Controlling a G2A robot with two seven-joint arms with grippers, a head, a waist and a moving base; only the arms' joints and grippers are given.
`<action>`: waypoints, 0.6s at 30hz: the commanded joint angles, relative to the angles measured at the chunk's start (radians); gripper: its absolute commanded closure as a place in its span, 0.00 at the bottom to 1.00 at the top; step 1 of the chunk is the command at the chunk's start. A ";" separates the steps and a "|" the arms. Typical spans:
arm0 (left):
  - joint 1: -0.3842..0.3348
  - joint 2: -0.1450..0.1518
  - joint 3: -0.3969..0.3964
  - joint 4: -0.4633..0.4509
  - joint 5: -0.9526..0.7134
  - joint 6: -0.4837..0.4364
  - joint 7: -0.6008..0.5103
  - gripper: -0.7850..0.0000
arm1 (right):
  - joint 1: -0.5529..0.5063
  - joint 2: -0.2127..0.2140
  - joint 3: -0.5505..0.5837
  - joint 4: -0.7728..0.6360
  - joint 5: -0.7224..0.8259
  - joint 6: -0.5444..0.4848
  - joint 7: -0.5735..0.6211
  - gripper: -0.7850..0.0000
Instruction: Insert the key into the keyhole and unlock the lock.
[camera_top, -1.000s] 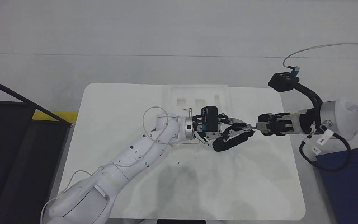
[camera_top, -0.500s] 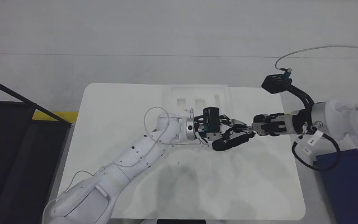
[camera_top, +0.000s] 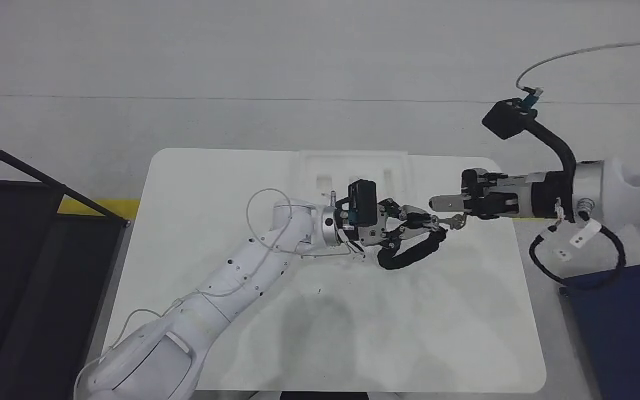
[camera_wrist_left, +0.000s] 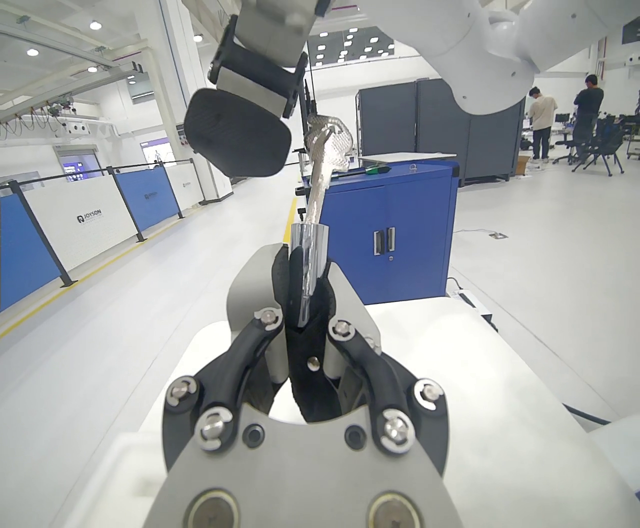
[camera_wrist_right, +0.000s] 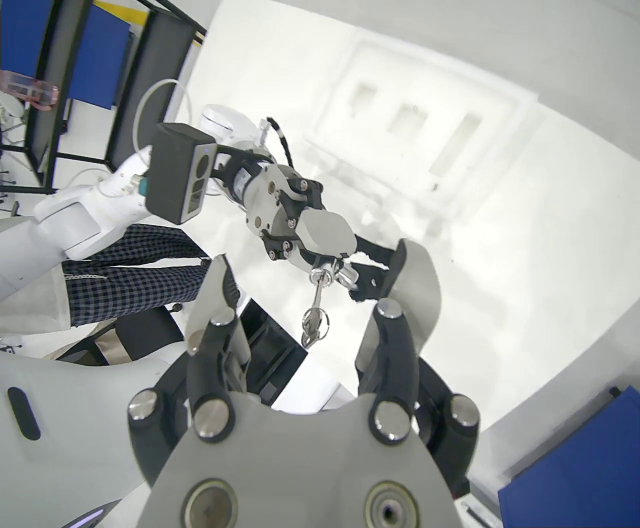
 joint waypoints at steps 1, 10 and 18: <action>0.005 0.004 -0.017 -0.002 -0.039 -0.050 -0.020 1.00 | -0.036 0.000 0.030 0.031 0.083 -0.132 -0.058 0.00; 0.044 0.020 -0.091 -0.027 -0.239 -0.176 -0.154 1.00 | -0.218 0.020 0.164 0.050 0.121 -0.459 -0.125 0.00; 0.067 0.036 -0.099 -0.069 -0.377 -0.176 -0.271 1.00 | -0.297 0.032 0.250 -0.005 -0.001 -0.545 -0.170 0.00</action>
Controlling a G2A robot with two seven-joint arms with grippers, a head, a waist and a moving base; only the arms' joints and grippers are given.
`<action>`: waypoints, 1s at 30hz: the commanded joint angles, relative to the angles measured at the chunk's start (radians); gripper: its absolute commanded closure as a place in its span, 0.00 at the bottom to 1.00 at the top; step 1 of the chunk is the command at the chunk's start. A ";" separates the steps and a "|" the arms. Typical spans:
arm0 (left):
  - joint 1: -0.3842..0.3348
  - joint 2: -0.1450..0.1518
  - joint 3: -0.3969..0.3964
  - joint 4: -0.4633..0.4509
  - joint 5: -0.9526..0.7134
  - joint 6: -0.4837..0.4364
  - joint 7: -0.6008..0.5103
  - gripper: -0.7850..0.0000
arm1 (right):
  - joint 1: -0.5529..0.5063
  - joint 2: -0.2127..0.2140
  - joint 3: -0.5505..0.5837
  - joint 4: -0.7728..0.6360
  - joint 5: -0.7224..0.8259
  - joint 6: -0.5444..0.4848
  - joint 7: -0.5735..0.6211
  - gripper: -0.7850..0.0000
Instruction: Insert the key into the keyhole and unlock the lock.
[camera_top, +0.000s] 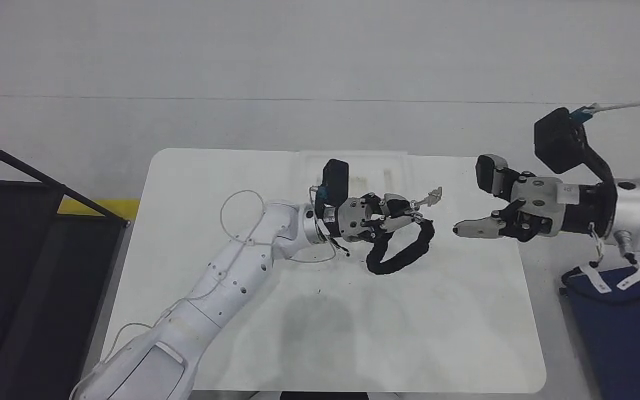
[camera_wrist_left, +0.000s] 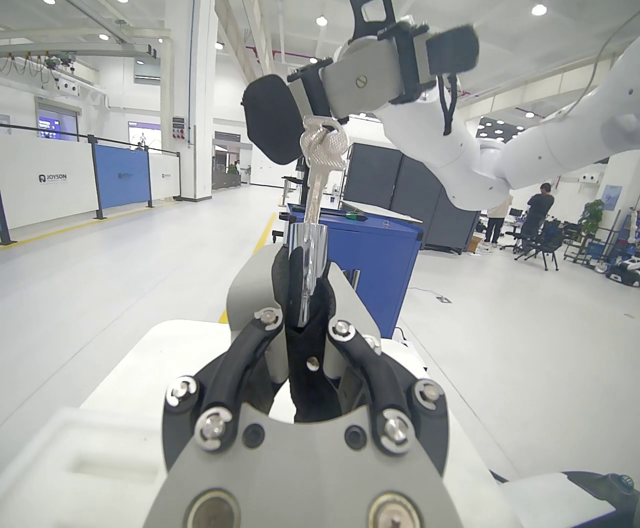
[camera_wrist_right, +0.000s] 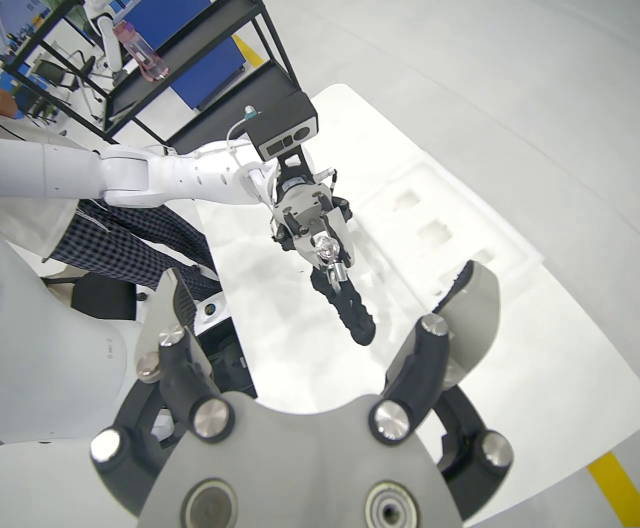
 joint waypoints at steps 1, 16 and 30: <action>-0.002 0.006 -0.003 -0.008 -0.011 0.000 -0.033 1.00 | 0.002 0.000 -0.001 0.001 0.006 0.001 0.001 0.00; -0.010 0.003 -0.016 0.001 -0.004 0.004 -0.145 1.00 | -0.006 -0.012 -0.027 -0.047 -0.117 -0.223 -0.080 0.00; -0.044 -0.021 0.023 0.046 -0.002 0.000 -0.135 1.00 | -0.042 -0.025 -0.080 -0.059 -0.280 -0.248 -0.134 0.00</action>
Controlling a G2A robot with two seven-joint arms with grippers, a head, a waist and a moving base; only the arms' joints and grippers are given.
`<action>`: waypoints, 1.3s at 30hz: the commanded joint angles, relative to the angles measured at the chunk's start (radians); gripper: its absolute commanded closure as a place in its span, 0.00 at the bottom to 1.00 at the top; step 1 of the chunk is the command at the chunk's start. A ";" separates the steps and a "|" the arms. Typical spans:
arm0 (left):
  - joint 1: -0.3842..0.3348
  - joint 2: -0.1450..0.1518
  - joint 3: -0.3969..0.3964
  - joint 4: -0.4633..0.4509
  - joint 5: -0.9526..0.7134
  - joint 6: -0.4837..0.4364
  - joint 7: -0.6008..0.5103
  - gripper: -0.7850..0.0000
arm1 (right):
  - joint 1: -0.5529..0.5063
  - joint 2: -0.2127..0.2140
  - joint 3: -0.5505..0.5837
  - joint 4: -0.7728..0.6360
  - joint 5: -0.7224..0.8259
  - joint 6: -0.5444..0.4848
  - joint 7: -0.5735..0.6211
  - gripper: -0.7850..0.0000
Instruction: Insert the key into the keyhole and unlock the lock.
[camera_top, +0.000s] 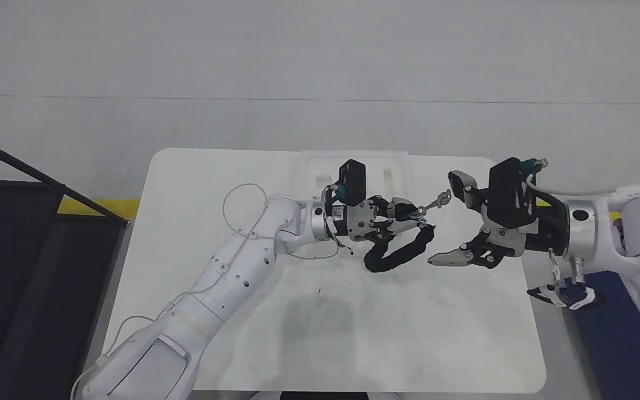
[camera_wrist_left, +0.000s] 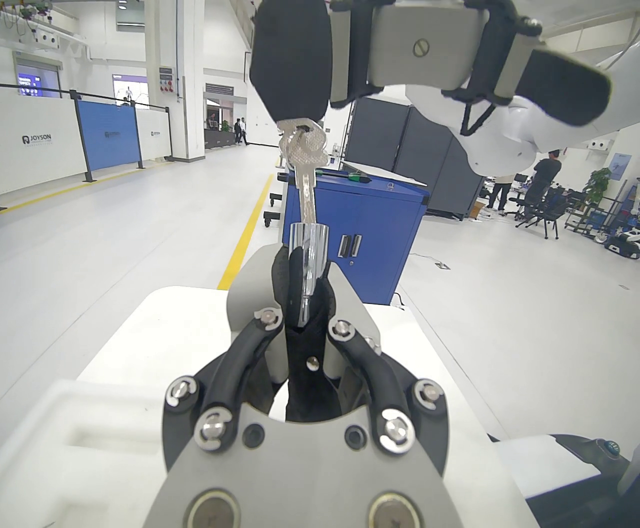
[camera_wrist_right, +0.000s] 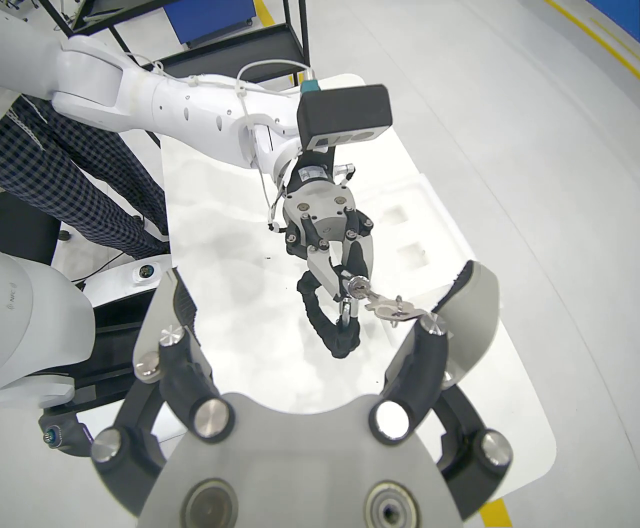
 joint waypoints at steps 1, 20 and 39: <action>-0.003 -0.002 0.005 0.005 0.000 0.000 0.003 1.00 | -0.007 0.000 0.000 -0.006 -0.004 0.000 -0.001 0.00; -0.029 0.000 0.038 0.029 0.037 0.000 0.003 1.00 | 0.023 0.002 -0.021 -0.004 -0.067 -0.038 0.084 0.00; -0.068 0.037 0.135 0.015 -0.003 0.000 0.013 1.00 | 0.089 -0.012 -0.089 0.098 -0.358 -0.320 -0.111 0.51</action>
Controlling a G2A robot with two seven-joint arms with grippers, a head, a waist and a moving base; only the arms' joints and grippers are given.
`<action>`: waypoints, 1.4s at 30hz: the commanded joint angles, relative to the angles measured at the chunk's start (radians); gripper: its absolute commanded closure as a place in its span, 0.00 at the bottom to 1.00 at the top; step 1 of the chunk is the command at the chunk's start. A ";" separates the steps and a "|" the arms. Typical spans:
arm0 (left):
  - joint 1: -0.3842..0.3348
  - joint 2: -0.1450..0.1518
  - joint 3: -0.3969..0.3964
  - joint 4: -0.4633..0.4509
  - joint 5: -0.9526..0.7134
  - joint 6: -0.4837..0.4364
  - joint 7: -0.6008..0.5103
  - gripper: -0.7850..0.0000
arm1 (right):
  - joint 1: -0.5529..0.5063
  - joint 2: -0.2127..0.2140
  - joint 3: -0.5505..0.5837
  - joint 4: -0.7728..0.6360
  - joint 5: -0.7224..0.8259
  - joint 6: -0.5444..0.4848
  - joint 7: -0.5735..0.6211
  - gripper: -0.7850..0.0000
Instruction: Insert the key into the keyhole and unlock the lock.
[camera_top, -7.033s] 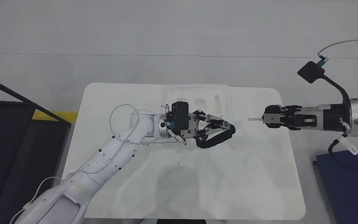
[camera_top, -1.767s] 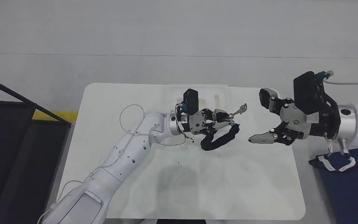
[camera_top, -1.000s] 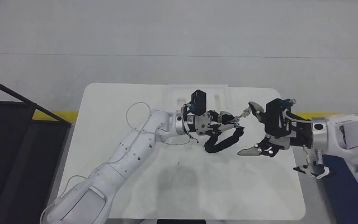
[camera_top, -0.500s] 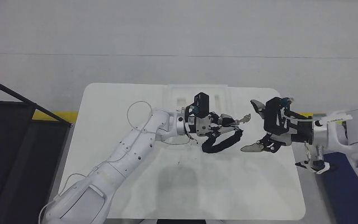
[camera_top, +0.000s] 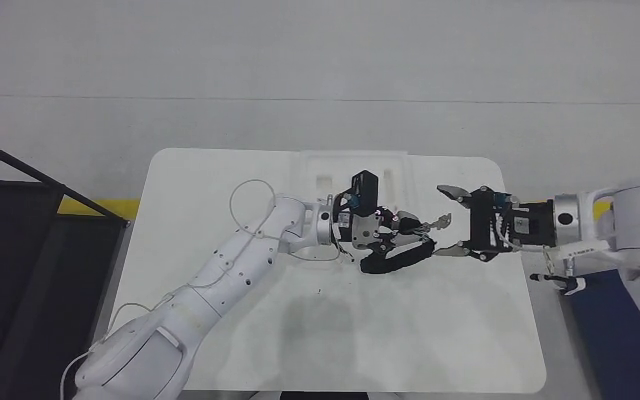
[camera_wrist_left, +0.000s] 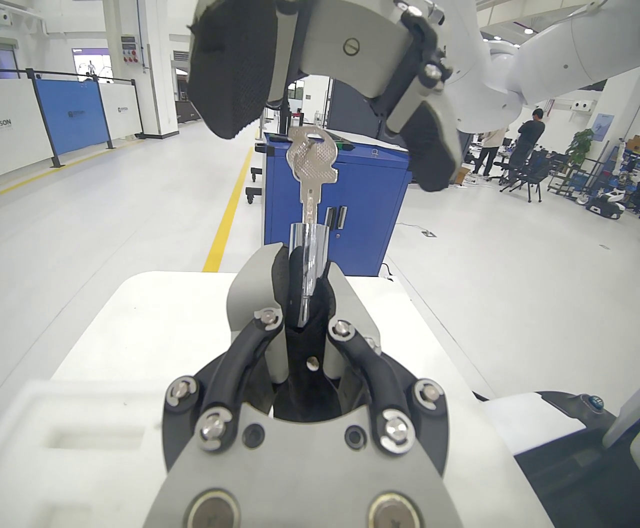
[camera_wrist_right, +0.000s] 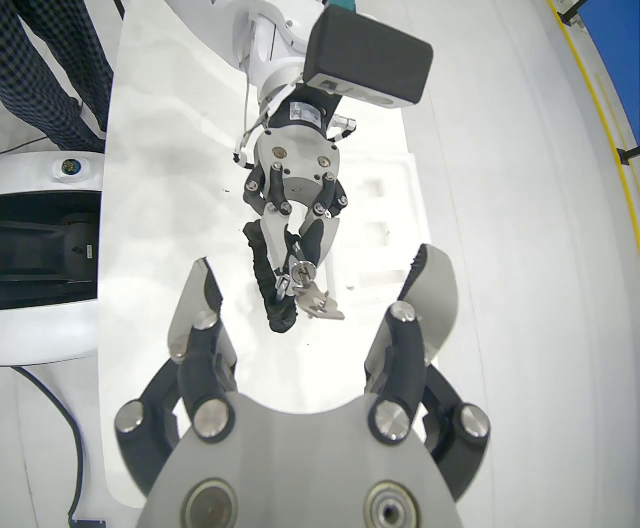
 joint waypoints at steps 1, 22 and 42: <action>-0.002 0.005 0.007 0.000 -0.007 0.000 0.002 1.00 | 0.001 -0.001 -0.002 0.012 -0.017 -0.007 -0.016 0.51; -0.021 0.036 0.050 -0.014 -0.052 0.000 0.004 1.00 | 0.041 0.011 -0.086 0.050 0.125 0.069 0.086 1.00; -0.026 0.030 0.064 -0.006 -0.028 0.000 0.004 1.00 | 0.082 0.048 -0.118 0.075 0.636 0.420 0.408 0.00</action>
